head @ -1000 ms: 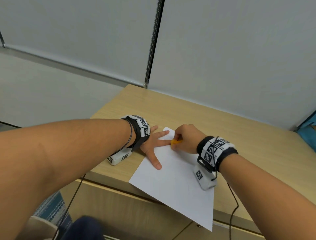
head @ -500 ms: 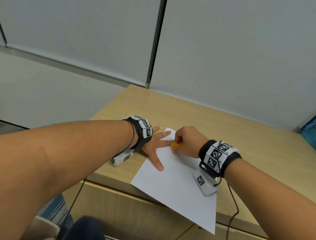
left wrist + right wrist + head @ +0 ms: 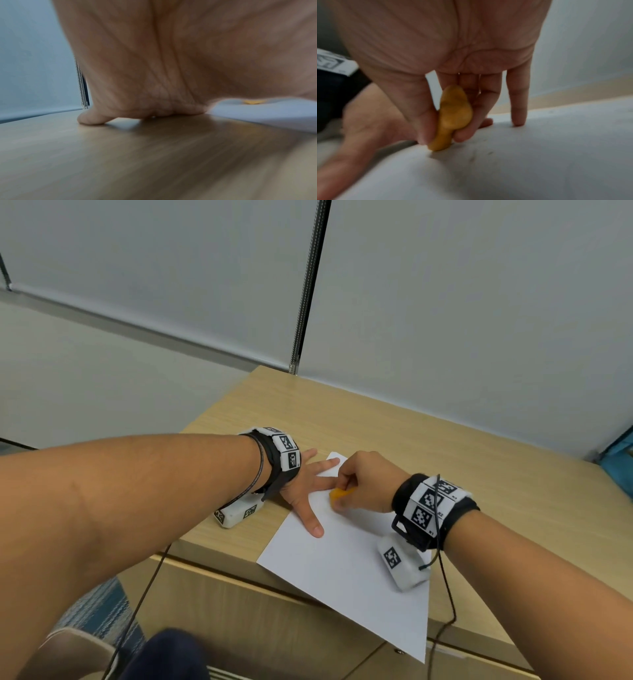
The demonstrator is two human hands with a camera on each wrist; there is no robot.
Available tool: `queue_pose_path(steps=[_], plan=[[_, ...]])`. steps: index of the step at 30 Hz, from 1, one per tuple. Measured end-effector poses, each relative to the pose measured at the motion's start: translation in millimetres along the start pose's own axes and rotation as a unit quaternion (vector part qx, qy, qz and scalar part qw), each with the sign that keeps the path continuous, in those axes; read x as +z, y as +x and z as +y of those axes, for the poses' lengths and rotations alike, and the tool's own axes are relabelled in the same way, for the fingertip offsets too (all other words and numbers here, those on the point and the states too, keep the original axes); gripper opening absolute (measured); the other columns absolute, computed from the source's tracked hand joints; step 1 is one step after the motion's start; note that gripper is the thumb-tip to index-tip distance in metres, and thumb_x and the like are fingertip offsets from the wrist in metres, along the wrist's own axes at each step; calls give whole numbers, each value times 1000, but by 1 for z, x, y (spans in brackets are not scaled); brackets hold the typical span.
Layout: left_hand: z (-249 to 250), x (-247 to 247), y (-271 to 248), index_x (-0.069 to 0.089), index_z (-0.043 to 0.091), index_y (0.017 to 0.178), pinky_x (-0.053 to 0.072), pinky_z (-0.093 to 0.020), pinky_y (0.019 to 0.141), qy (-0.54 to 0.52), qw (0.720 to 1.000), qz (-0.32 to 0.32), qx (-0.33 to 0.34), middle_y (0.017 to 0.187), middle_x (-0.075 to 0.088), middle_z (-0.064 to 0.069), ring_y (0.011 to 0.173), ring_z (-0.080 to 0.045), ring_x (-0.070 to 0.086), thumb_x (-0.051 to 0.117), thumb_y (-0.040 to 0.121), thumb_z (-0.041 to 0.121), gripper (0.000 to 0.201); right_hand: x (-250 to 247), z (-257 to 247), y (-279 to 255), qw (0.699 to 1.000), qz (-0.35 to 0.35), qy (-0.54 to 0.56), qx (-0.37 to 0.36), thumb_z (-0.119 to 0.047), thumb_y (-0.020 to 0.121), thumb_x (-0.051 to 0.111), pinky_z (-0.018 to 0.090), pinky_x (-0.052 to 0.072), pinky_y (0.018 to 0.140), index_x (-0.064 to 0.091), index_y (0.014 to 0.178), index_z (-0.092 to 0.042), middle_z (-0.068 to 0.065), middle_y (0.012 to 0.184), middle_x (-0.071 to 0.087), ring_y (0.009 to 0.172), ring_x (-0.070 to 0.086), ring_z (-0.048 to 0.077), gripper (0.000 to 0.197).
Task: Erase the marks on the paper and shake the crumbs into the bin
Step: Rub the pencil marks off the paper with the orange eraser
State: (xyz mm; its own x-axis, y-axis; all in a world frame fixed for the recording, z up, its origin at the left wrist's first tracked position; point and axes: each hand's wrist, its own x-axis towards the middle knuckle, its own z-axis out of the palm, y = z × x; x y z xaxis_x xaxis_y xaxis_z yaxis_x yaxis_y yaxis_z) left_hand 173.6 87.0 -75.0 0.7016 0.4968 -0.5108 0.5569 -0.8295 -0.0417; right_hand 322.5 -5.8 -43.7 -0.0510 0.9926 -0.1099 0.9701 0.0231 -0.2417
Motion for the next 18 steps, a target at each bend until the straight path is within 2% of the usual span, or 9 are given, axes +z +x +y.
queue_pose_path(steps=[3, 8, 11, 16, 18], plan=[[0, 0, 2, -21, 60, 142, -8, -68, 112, 0, 1000, -1, 1, 156, -37, 13, 143, -35, -34, 57, 49, 93, 125, -3, 3, 4, 1000, 17, -2, 6, -30, 77, 80, 32, 54, 65, 72, 78, -15, -6, 70, 62, 67, 59, 16, 17], [1, -2, -2, -24, 63, 139, -7, -68, 111, 4, 1000, -1, -3, 156, -37, 14, 144, -35, -32, 58, 53, 93, 123, -3, 7, 0, 1000, 13, -22, 3, -29, 79, 77, 30, 51, 63, 70, 78, -14, -2, 72, 63, 66, 58, 17, 17], [3, -2, -2, -26, 65, 136, -7, -68, 111, 2, 1000, 2, 0, 157, -36, 14, 145, -36, -30, 59, 51, 93, 123, -5, 20, -10, 999, 10, -27, 25, -31, 80, 76, 33, 55, 67, 71, 77, -15, -1, 76, 67, 71, 62, 20, 16], [6, -3, -5, -22, 59, 143, -7, -66, 112, 8, 1000, 9, -6, 159, -33, 10, 145, -38, -27, 61, 59, 88, 122, -14, 23, -30, 997, -51, -49, 32, -30, 77, 80, 37, 59, 69, 71, 74, -17, -3, 74, 69, 67, 62, 17, 16], [8, -4, -6, -22, 58, 144, -6, -65, 113, 10, 1000, 12, -7, 159, -32, 9, 146, -38, -27, 61, 61, 87, 121, -19, 21, -33, 995, -83, -43, 33, -30, 77, 81, 34, 58, 67, 72, 75, -17, -3, 70, 71, 64, 63, 13, 16]])
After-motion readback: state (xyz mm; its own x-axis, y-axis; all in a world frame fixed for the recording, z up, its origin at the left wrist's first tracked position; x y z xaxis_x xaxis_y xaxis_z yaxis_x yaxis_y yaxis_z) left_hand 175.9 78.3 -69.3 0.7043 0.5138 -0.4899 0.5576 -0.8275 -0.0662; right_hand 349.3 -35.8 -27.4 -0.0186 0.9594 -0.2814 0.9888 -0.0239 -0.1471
